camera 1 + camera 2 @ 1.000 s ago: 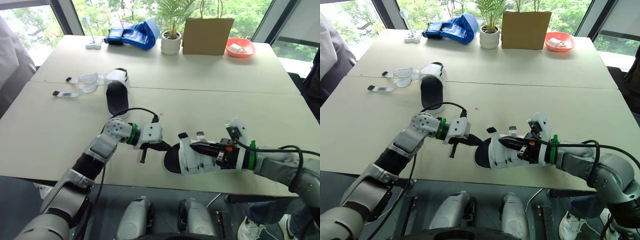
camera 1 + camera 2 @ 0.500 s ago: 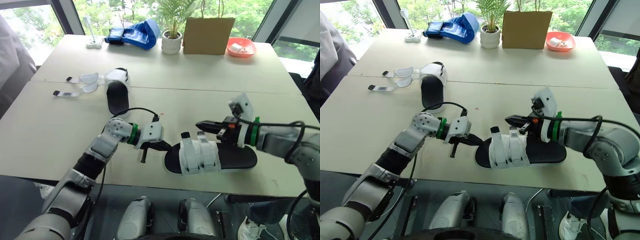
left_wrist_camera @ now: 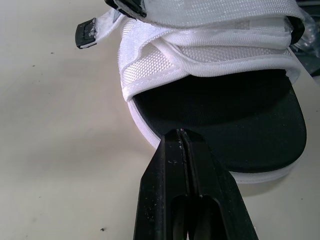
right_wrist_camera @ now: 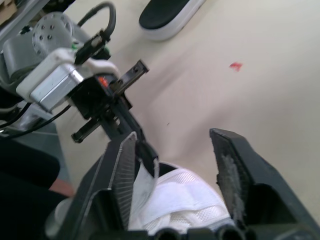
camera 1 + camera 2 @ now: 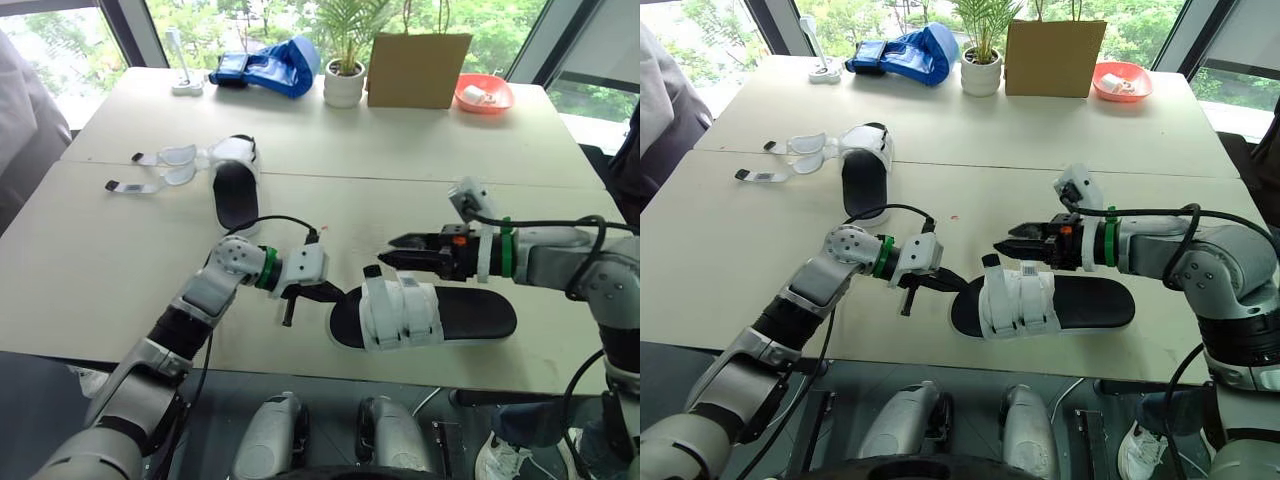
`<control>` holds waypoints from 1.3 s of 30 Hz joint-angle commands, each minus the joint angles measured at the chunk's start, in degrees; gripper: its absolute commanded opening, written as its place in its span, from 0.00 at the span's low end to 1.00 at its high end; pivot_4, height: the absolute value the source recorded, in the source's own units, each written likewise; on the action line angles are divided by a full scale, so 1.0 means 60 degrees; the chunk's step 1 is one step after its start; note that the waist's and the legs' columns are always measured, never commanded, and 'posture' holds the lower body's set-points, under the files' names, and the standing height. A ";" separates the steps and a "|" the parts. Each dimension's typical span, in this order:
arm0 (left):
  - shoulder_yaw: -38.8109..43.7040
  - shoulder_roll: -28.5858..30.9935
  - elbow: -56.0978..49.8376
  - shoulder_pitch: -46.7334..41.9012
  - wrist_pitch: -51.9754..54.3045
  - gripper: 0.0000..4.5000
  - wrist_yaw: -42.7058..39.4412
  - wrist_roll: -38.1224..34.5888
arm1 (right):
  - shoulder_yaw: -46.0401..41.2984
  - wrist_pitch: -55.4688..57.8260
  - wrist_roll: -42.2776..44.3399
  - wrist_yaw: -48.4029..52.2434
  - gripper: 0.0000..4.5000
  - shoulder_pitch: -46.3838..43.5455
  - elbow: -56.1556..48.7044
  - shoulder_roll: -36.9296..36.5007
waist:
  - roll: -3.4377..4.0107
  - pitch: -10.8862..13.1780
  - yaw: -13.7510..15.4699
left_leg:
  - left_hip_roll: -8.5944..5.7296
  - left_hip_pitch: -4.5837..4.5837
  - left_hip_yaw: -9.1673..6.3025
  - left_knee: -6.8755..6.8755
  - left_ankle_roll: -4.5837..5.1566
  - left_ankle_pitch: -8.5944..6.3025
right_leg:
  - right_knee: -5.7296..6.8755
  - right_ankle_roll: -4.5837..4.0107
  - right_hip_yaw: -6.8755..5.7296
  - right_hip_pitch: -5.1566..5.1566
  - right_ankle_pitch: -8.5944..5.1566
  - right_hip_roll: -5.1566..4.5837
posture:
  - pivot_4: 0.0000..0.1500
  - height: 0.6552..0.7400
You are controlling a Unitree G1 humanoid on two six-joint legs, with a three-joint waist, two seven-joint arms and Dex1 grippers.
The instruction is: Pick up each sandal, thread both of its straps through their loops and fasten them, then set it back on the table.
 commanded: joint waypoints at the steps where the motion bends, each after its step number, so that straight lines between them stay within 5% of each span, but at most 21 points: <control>1: -0.0220 0.0125 0.0210 0.0261 0.0225 0.00 0.0112 0.0358 | 0.0187 0.0262 -0.0204 0.0101 0.53 -0.0226 -0.0146 0.0196 | 0.0000 0.0000 0.0003 | 0.0000 0.0000 0.0000 0.0001 0.0000 0.0000 | 0.0001 0.0000 0.0000 0.0000 0.0000 0.0000 | 1.00 0.78; 5: -0.0258 0.0084 0.0082 0.0308 0.0279 0.00 0.0075 0.0304 | 0.0944 0.0295 -0.0861 0.0229 0.48 -0.0348 0.0027 0.0582 | 0.0001 0.0000 -0.0009 | 0.0000 -0.0001 0.0000 0.0000 -0.0001 0.0000 | 0.0003 0.0000 0.0000 -0.0006 0.0000 0.0000 | 1.00 0.78; 10: -0.0378 0.0158 0.0016 0.0453 0.0173 0.00 0.0032 0.0403 | 0.0872 0.0353 -0.1114 0.0595 0.01 -0.0530 0.0028 0.0656 | 0.0001 -0.0001 -0.0001 | -0.0003 -0.0024 0.0000 0.0003 -0.0002 0.0002 | 0.0004 0.0002 -0.0004 -0.0022 0.0002 0.0002 | 1.00 0.78; 21: -0.0631 -0.0048 0.0500 0.0429 -0.0446 0.00 0.0093 0.0647 | -0.0306 0.1055 -0.0491 0.0697 0.01 -0.1109 0.0268 0.0899 | 0.0002 -0.0001 0.0009 | -0.0003 -0.0023 0.0000 0.0005 -0.0004 0.0002 | 0.0003 0.0003 -0.0007 -0.0021 0.0002 0.0000 | 1.00 0.78; 35: -0.0542 -0.0063 0.0598 0.0354 -0.0495 0.00 0.0046 0.0616 | 0.1411 -0.0802 -0.3476 0.0929 0.01 -0.0263 0.1459 0.0873 | -0.0002 -0.0008 -0.0033 | -0.0003 0.0024 0.0000 0.0004 -0.0011 0.0005 | 0.0007 0.0004 -0.0007 0.0017 0.0002 0.0007 | 1.00 0.78; 39: -0.0511 -0.0047 0.0547 0.0349 -0.0417 0.00 0.0050 0.0587 | 0.1218 -0.0993 -0.3603 0.1161 0.45 -0.0328 0.1470 0.0855 | -0.0002 -0.0008 -0.0014 | -0.0003 0.0057 0.0000 -0.0002 -0.0010 0.0003 | 0.0007 0.0003 -0.0005 0.0006 0.0001 0.0005 | 1.00 0.78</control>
